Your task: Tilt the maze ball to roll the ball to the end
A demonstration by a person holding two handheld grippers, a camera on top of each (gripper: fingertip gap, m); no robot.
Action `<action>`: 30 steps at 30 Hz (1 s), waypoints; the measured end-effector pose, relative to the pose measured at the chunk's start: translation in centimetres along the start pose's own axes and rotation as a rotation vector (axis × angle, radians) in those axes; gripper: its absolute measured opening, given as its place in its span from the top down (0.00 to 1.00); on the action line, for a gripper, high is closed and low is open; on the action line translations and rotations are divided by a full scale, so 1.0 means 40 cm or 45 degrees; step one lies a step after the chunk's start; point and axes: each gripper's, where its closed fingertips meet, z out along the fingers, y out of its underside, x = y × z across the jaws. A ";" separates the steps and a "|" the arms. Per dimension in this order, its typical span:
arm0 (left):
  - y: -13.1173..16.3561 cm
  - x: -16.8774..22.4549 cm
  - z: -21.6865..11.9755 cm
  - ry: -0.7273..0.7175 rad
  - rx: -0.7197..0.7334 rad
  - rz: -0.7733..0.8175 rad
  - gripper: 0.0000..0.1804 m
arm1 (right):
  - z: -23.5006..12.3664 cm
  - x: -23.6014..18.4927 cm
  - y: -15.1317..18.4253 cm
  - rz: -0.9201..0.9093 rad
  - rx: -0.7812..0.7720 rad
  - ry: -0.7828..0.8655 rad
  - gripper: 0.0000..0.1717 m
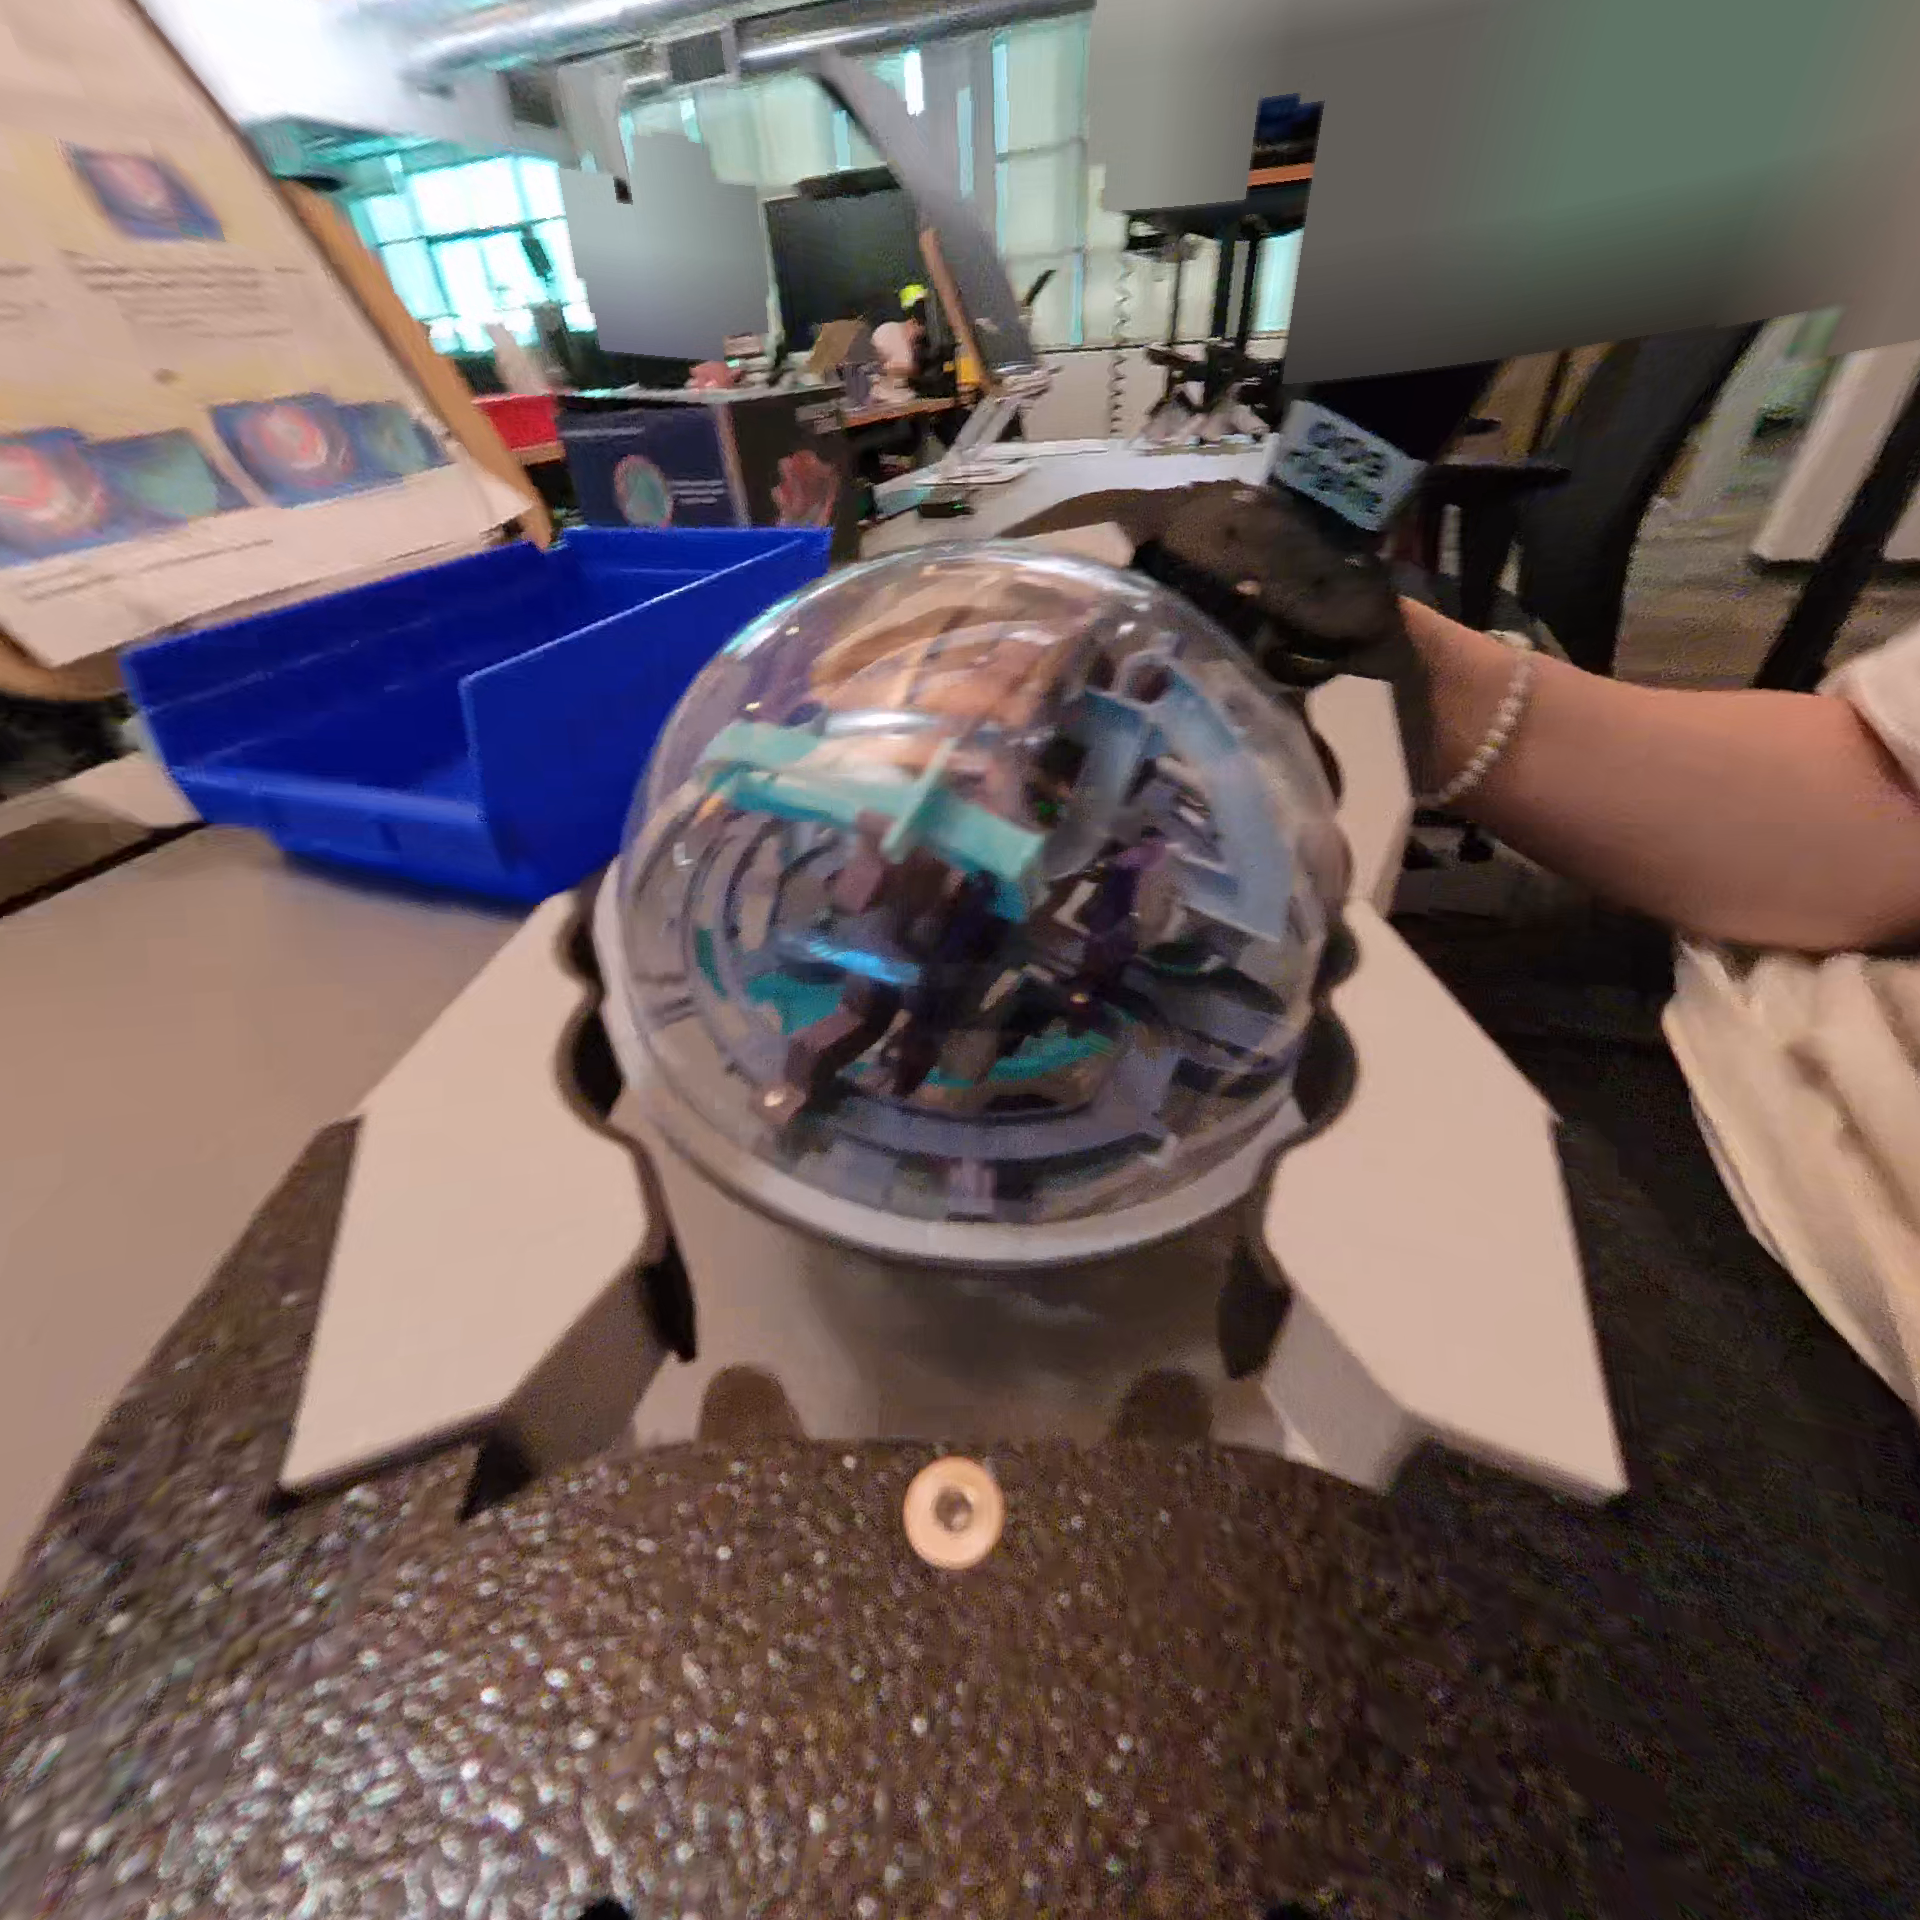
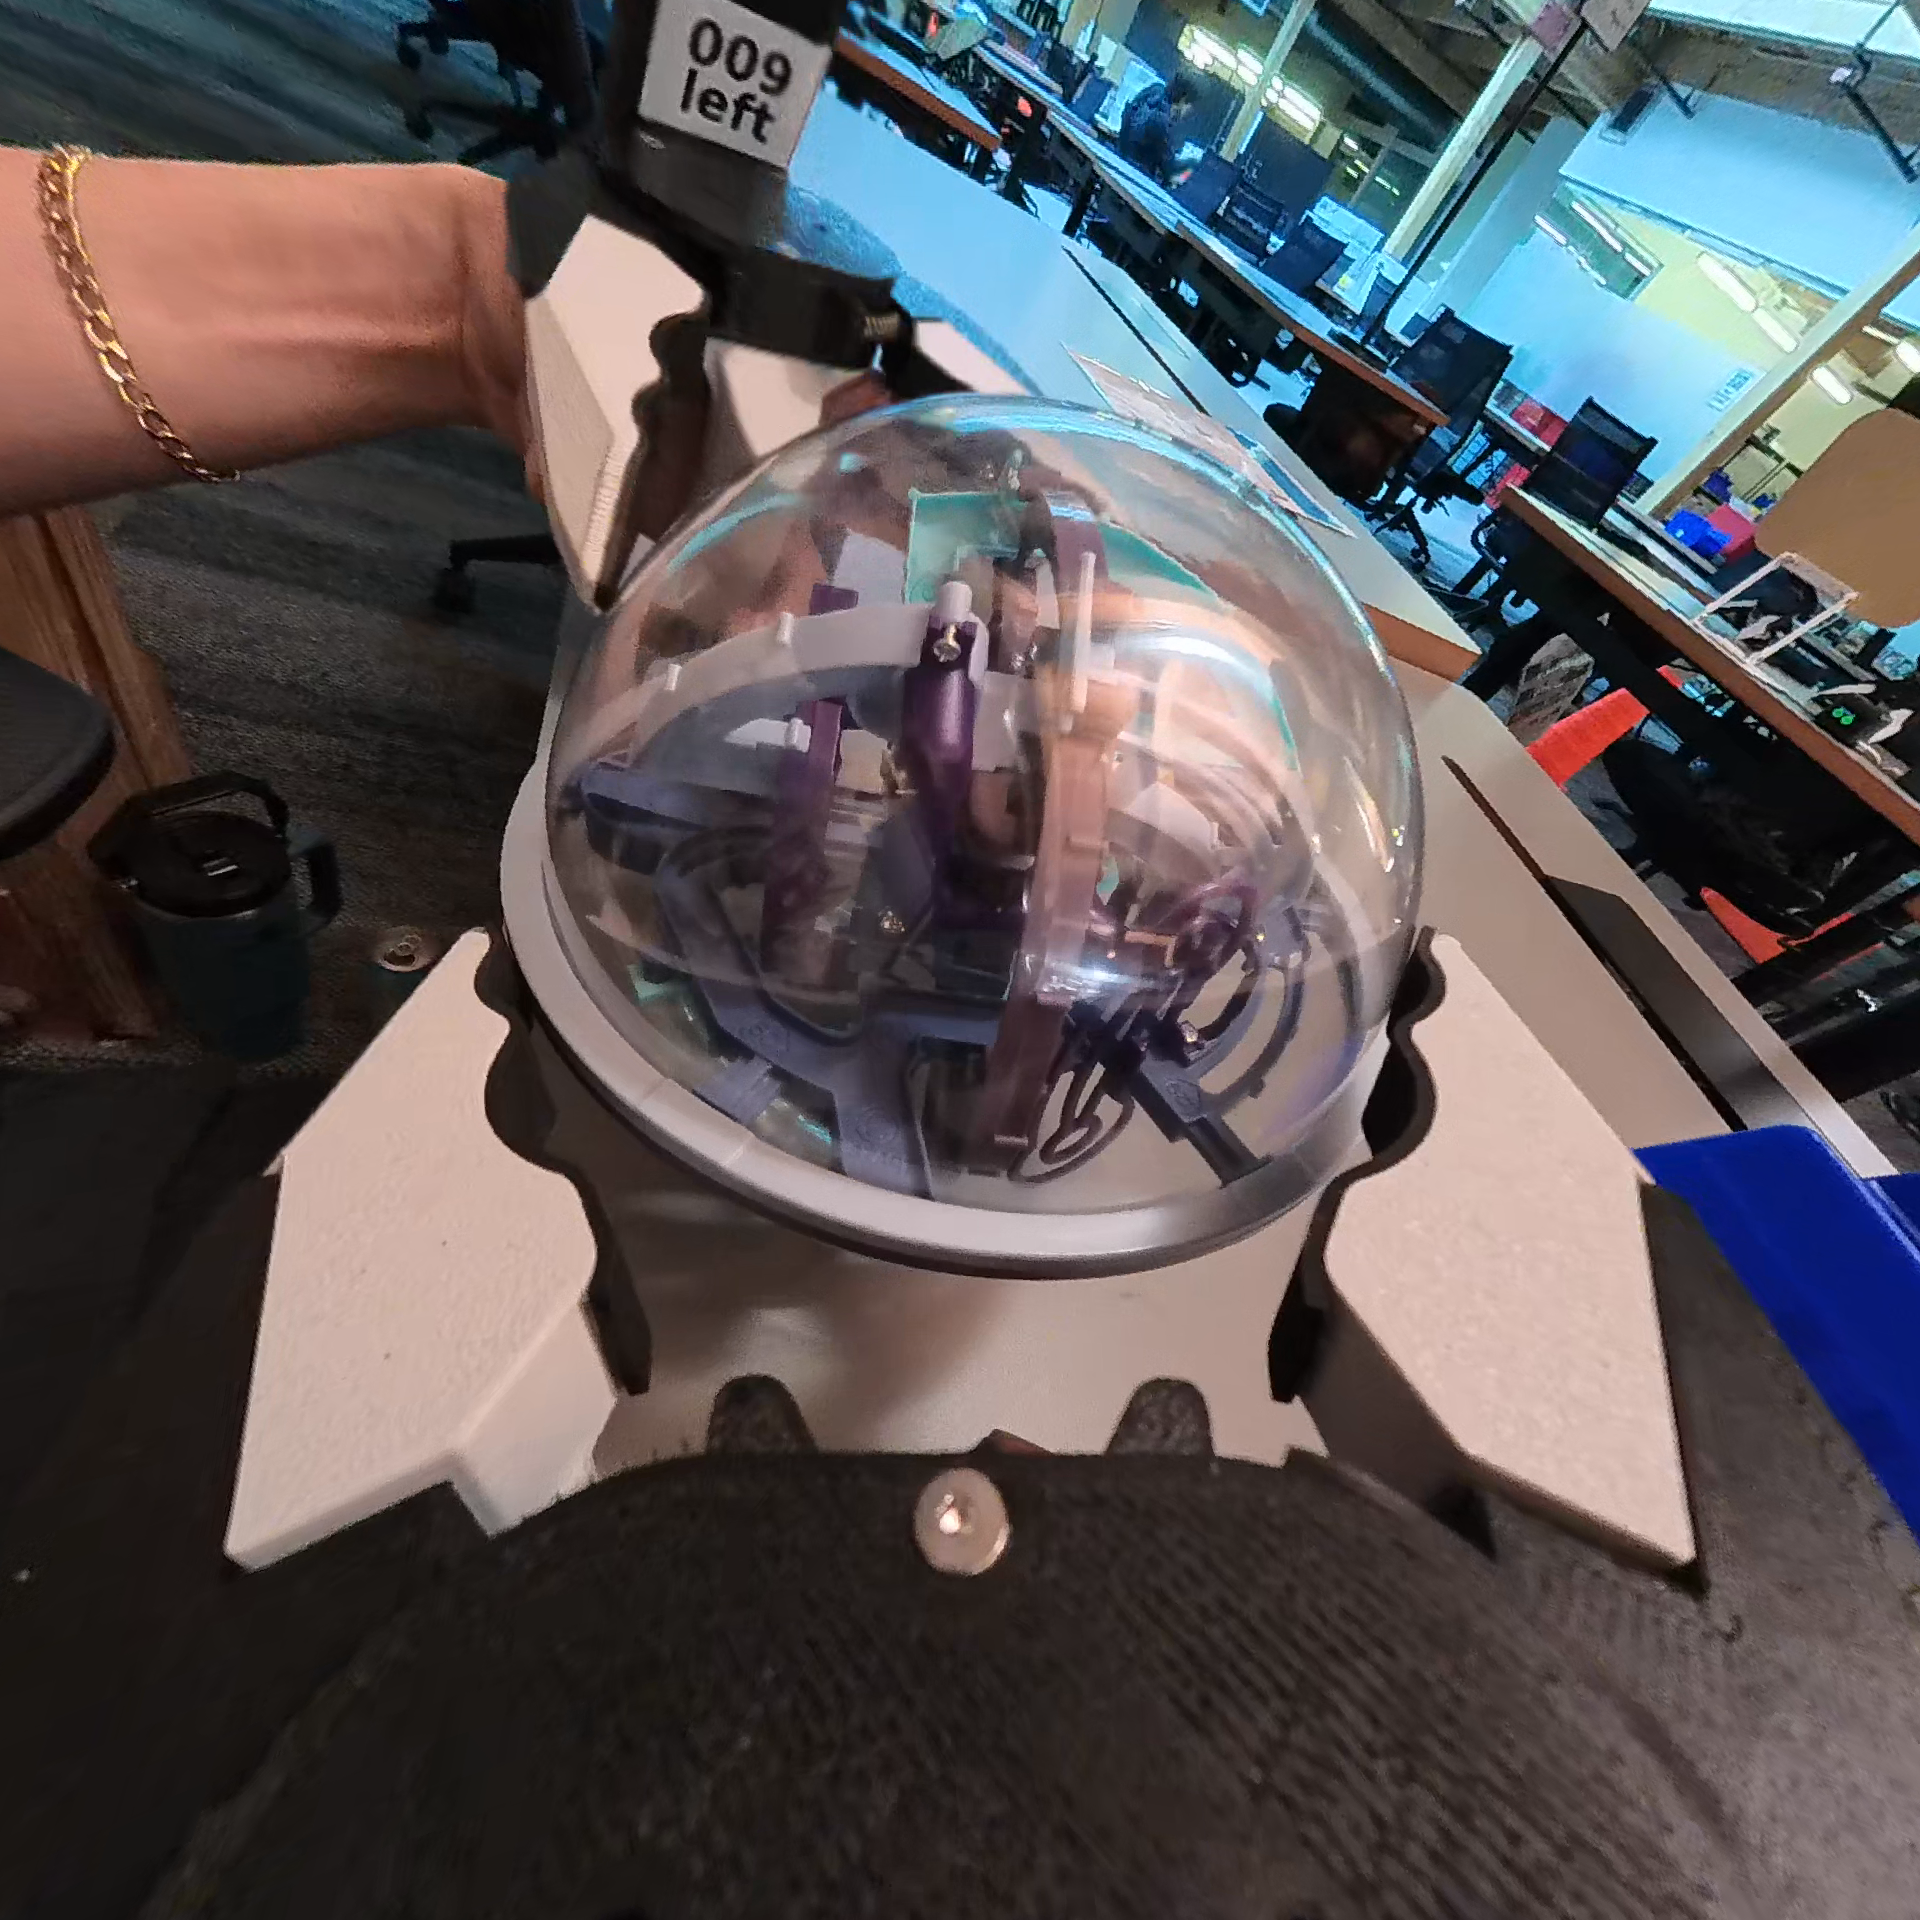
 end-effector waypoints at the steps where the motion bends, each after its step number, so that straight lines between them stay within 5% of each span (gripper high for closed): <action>1: 0.002 0.009 0.003 0.025 -0.002 0.002 0.30 | 0.001 0.000 -0.001 0.004 -0.001 -0.001 0.09; 12: 0.042 -0.001 0.008 0.100 -0.061 -0.426 0.32 | -0.020 0.016 -0.037 0.163 0.115 -0.001 0.10; 30: 0.047 0.030 0.010 0.102 -0.165 -0.189 0.32 | -0.034 -0.011 -0.020 -0.060 0.001 0.110 0.10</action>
